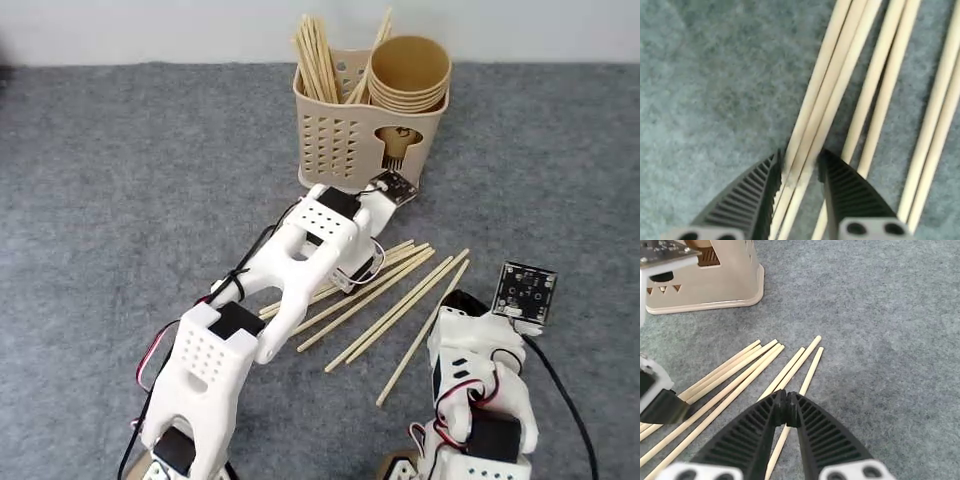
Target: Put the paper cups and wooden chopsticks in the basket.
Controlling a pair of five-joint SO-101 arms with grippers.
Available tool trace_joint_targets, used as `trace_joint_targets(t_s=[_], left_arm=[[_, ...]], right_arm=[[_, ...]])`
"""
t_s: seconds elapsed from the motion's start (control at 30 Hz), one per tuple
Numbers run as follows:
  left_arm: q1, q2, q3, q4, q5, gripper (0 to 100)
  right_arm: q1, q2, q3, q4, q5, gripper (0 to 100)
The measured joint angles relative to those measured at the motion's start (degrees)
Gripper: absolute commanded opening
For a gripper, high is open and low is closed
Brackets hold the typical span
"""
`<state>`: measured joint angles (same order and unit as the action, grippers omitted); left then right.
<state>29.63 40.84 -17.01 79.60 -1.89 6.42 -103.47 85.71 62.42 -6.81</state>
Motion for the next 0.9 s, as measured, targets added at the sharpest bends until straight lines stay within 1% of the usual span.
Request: trace_joint_targets(t_s=[0.13,0.27,0.37,0.67,0.8,0.9], left_arm=[[0.26,0.09,0.00,0.53,0.00,11],[0.97,0.09,-0.18,1.49,0.00,1],[2.29,0.09,0.53,1.85,-0.26,1],[2.29,0.09,0.26,2.55,-0.26,1],[2.11,-0.79,-0.26,6.15,0.35,1],[1.93,-4.66,-0.26,9.93,1.14,1]], right_arm=[[0.00,0.00,0.00,0.00,0.00,0.9],[0.00,0.00,0.00,0.00,0.00,0.9],[0.00,0.00,0.00,0.00,0.00,0.9],[0.00,0.00,0.00,0.00,0.00,0.9],[0.00,0.00,0.00,0.00,0.00,0.9],[0.00,0.00,0.00,0.00,0.00,0.9]])
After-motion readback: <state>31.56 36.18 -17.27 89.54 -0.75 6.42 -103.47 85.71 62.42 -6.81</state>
